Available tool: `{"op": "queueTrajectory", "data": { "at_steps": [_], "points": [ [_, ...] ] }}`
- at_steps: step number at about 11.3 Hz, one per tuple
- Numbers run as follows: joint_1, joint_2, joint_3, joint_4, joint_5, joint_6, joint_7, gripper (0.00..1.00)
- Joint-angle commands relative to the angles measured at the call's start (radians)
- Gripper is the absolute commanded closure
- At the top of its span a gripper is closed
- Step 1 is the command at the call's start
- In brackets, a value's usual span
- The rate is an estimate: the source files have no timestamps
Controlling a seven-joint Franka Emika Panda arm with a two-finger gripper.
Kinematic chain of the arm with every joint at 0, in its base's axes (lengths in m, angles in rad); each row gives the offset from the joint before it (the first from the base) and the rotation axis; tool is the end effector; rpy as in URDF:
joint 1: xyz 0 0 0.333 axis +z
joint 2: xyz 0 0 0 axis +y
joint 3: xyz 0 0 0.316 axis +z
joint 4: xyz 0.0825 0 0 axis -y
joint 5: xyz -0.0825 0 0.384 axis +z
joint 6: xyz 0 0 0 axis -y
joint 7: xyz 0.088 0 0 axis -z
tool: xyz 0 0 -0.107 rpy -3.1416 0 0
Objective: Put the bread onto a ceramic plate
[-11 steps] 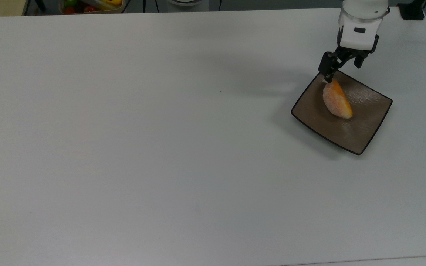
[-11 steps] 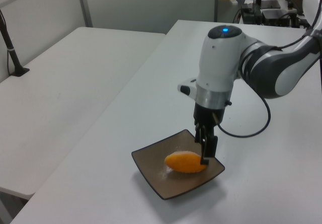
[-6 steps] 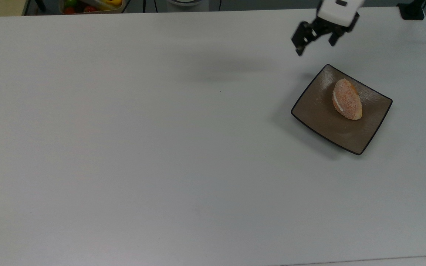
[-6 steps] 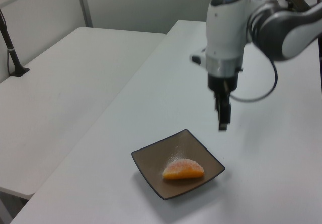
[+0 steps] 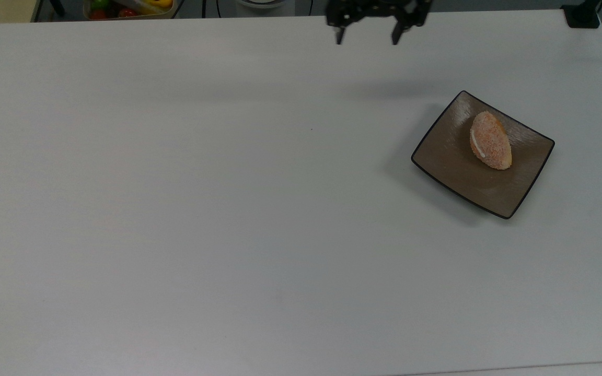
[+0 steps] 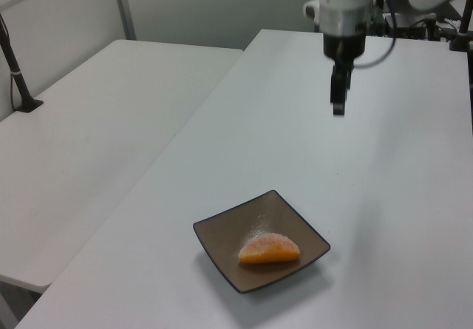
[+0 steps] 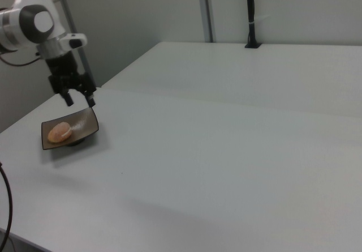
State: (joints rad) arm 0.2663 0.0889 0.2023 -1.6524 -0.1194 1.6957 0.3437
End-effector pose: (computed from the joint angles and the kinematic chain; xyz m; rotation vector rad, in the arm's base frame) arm 0.5294 0.2505 0.5472 3.0246 0.2151 -0.0007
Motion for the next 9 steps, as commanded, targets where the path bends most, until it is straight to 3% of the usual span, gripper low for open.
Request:
{"op": "queueTrajectory", "data": {
  "at_steps": [1, 3, 5, 9],
  "points": [
    [-0.028, -0.092, -0.11, -0.047, 0.038, 0.009, -0.003, 0.0],
    [-0.051, -0.107, -0.197, -0.044, 0.104, 0.009, -0.116, 0.0],
    [-0.065, -0.11, -0.253, -0.04, 0.15, 0.009, -0.173, 0.0],
    [-0.088, -0.1, -0.253, -0.055, 0.19, 0.042, -0.227, 0.0]
  ]
}}
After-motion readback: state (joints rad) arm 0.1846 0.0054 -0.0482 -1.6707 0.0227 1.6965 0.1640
